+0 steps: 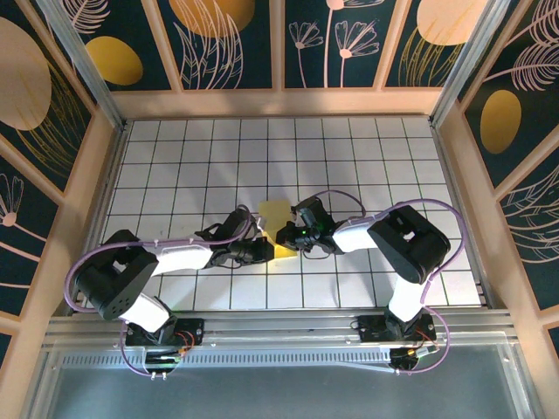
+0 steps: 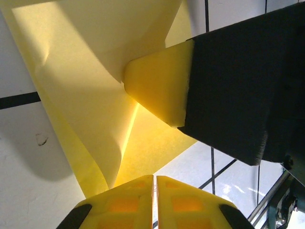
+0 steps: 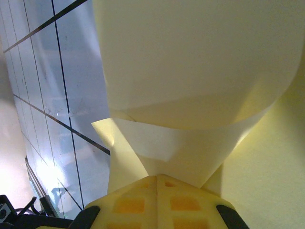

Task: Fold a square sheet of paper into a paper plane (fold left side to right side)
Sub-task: Fold the triangle a second time at the center of the table.

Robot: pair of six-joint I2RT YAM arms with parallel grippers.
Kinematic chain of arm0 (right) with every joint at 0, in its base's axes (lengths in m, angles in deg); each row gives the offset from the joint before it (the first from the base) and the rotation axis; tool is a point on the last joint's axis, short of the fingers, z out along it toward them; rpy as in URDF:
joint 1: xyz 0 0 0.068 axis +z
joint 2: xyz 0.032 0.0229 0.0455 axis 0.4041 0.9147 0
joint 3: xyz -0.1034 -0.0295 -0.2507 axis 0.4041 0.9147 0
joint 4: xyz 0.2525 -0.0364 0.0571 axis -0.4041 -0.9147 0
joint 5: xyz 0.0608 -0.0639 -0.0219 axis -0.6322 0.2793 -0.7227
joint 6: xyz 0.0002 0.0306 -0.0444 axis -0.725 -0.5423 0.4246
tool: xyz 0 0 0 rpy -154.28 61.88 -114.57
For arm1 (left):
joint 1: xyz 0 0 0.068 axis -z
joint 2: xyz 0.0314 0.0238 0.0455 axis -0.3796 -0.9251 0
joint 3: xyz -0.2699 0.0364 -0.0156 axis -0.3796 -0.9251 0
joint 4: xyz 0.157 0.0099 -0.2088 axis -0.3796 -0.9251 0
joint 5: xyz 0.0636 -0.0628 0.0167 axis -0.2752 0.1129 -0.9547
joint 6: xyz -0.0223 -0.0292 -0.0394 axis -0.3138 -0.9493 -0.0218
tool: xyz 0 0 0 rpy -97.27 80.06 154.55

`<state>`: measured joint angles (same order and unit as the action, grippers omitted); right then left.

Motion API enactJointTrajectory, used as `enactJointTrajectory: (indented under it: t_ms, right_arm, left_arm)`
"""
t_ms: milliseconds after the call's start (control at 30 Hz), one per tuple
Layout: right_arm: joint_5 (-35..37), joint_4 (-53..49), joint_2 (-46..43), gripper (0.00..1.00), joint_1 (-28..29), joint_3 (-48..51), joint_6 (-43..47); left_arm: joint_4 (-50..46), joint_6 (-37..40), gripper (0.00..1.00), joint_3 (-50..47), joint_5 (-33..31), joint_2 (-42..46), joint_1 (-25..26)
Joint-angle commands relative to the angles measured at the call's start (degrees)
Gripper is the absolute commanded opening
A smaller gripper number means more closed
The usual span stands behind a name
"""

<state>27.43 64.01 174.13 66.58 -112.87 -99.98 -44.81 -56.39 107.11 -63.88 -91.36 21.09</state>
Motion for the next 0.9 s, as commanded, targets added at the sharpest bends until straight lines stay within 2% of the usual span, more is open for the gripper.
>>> enactJointTrajectory:
  t_ms: [0, 567, 867]
  right_arm:
    - [0.67, -3.99, 0.40, 0.00, 0.68, 1.14, 0.49]
    - [0.72, -4.93, 0.58, 0.00, 0.76, 0.71, 1.02]
    - [0.76, -5.22, 0.64, 0.00, 0.76, 0.53, 1.15]
  left_arm:
    - [1.40, -0.38, 0.10, 1.76, -1.07, -0.59, -0.25]
    - [-0.40, 1.30, 0.08, 2.48, -5.52, -3.67, -0.24]
    - [-0.28, 1.48, 0.08, 1.64, -5.49, -4.38, -0.24]
